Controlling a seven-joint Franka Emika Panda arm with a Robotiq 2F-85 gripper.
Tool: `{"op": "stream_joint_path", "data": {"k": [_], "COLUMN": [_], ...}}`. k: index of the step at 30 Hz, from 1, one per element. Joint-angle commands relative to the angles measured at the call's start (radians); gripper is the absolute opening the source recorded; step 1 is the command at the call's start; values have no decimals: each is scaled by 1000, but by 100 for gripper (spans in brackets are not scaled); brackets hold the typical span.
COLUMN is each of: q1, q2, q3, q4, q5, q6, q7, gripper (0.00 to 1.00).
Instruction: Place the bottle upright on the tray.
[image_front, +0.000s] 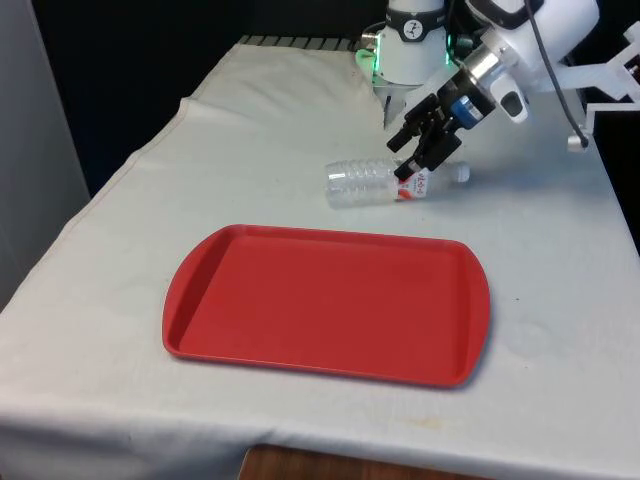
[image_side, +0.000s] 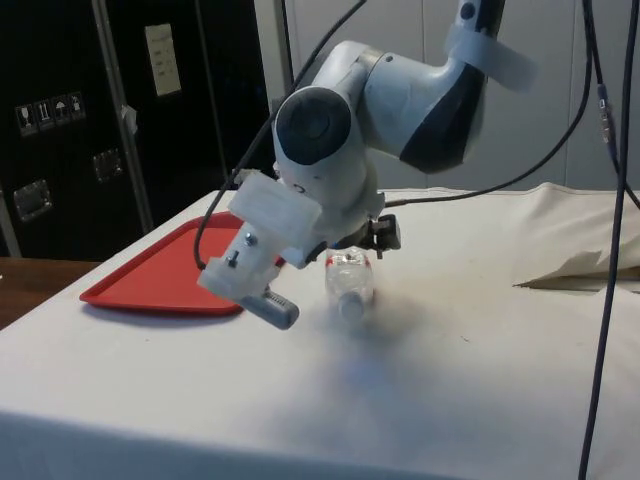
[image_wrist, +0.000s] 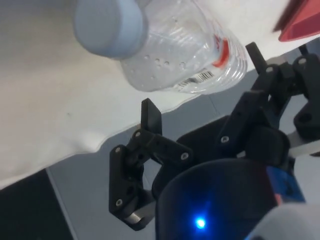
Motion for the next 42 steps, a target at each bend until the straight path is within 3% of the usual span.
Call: {"op": "stream_joint_path", "data": {"k": [1,5,6,7,13,14,15,22,28,31,33,40,42], "q1": [8,11,1,11,10,5,9,4,10,5,12,7,11], "q2": [3,10,5,12,27,26,28,28,43,43,57,66,73], "q3": [1,17,21,21,46,46,48,52,56,60,62,70,70], "q4": [5,8,2,9,20,18,21,21,28,26,34,36,40], "q5": [-9,-14,-5,-16,-19,-11,-18,-11,-19,-12,-31,-37,-48], "q6": [-13,-39,-31,-45,-85,-80,-88,-89,-91,-89,-91,-89,-91], "q7": [18,47,34,55,77,68,78,71,79,71,85,81,89], "gripper": [100,100,100,100,100,100,100,100,100,100,100,100,100]}}
